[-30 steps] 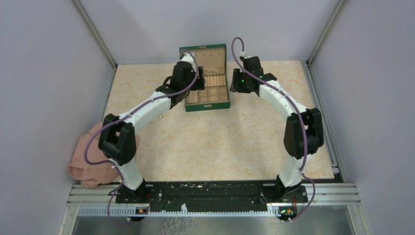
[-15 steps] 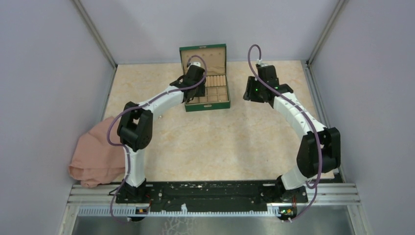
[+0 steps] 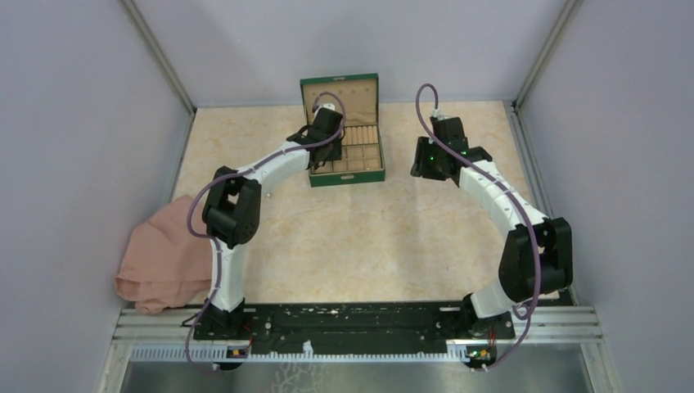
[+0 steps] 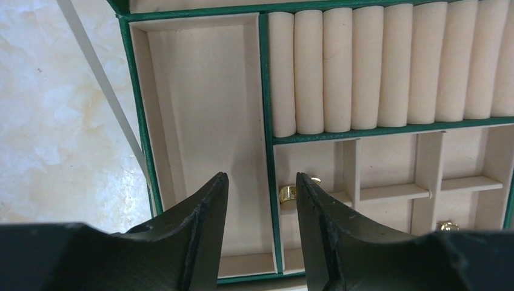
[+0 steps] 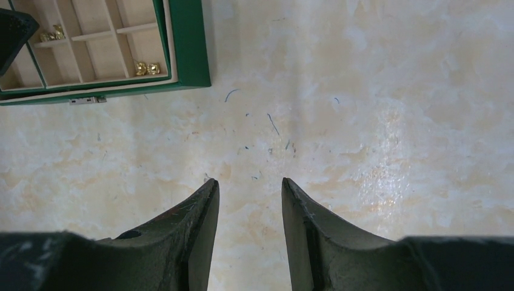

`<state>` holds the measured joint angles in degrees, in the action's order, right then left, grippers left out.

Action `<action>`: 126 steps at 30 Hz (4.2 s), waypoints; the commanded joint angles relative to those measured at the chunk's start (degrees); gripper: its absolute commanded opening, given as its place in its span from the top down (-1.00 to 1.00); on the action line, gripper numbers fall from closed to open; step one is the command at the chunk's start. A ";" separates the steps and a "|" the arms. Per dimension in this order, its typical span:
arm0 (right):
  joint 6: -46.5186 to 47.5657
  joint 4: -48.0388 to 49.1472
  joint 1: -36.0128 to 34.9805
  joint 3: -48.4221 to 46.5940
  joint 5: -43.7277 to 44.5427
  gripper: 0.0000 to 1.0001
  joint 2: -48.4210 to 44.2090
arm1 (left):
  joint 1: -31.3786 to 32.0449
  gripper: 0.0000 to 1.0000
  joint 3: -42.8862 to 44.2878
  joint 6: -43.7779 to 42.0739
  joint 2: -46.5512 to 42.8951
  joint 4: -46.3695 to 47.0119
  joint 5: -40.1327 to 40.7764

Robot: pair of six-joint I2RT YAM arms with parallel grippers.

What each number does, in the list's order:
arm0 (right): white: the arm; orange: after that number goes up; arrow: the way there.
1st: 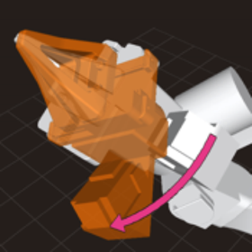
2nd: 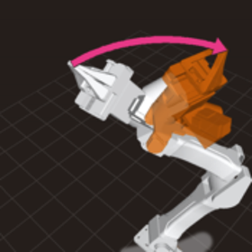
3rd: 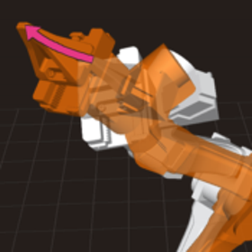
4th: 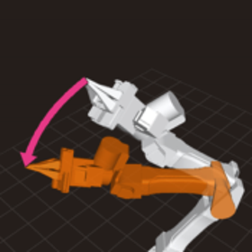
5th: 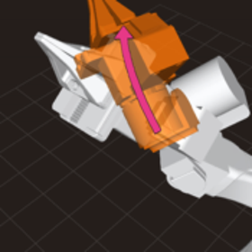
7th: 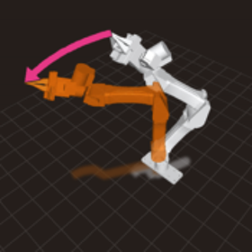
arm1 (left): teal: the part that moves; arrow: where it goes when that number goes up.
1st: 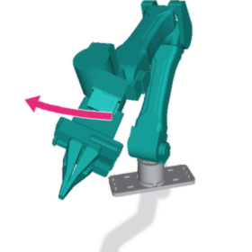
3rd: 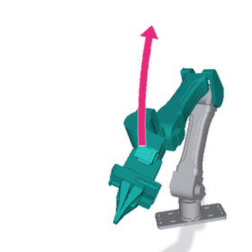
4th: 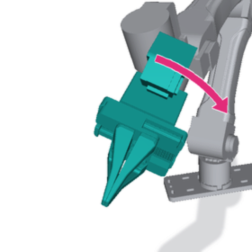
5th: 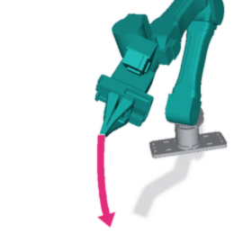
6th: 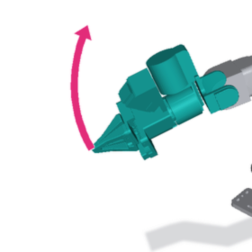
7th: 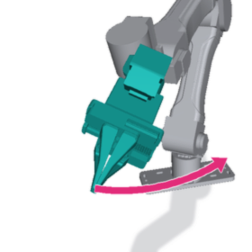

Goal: Organize the mixed jewelry

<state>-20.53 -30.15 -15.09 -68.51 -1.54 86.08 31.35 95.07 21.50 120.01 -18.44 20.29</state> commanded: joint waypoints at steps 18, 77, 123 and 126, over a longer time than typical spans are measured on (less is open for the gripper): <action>2.14 0.88 2.74 2.79 -0.39 0.17 -4.28 | -0.15 0.46 3.96 1.71 3.18 -0.49 0.19; 2.60 1.06 3.62 6.41 -2.24 0.20 -6.83 | -2.38 1.00 14.00 6.51 4.21 -13.94 -5.76; 3.13 0.52 4.44 8.64 -1.69 0.21 -8.54 | -2.32 1.00 15.26 9.48 8.23 -13.27 -10.63; 3.21 0.38 4.52 8.93 -1.71 0.21 -8.56 | -2.23 1.00 15.50 9.59 7.79 -14.12 -8.78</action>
<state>-18.04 -31.00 -11.33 -59.86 -3.31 80.20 28.53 108.09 30.85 127.57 -32.05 10.63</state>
